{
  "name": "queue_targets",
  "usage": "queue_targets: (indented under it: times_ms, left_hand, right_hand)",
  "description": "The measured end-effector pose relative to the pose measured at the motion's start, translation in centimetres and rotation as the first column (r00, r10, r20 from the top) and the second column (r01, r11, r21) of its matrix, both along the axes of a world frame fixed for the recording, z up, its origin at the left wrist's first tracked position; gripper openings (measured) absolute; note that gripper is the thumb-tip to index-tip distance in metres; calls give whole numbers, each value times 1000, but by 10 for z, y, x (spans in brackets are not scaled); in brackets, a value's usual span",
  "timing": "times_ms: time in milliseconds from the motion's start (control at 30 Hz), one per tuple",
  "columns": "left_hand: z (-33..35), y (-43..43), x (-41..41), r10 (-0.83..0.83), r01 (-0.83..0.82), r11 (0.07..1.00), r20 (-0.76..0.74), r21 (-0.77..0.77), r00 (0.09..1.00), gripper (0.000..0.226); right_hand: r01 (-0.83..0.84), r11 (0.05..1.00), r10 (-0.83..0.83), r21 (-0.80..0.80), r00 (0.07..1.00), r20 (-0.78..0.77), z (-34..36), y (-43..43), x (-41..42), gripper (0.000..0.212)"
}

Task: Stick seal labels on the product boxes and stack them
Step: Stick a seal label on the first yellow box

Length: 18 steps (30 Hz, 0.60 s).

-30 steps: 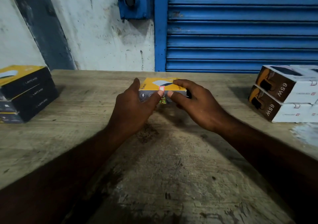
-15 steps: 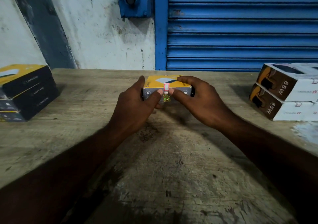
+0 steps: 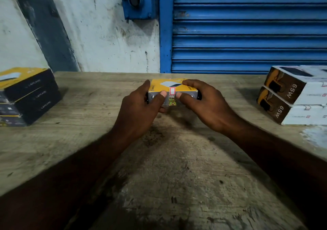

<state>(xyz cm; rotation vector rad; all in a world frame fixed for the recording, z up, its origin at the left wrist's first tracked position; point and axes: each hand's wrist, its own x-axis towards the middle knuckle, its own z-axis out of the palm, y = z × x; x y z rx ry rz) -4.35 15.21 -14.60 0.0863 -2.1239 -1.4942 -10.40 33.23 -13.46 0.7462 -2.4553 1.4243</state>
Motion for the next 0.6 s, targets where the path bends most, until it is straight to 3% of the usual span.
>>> queue_targets:
  times_ms: [133, 267, 400, 600]
  left_hand:
    - [-1, 1, 0, -27, 27, 999, 17, -18, 999, 72]
    - [0, 3, -1, -41, 41, 999, 21, 35, 999, 81]
    - [3, 4, -1, -73, 68, 990, 39, 121, 997, 75]
    - [9, 3, 4, -167, 150, 964, 63, 218, 984, 32]
  right_hand:
    - [17, 1000, -17, -11, 1000, -22, -2, -1, 0, 59]
    - [-22, 999, 21, -24, 1000, -18, -2, 0, 1, 57]
    - [-74, 996, 72, -52, 997, -41, -5, 0, 0, 60]
    - [-151, 978, 146, -141, 988, -50, -10, -3, -1, 64]
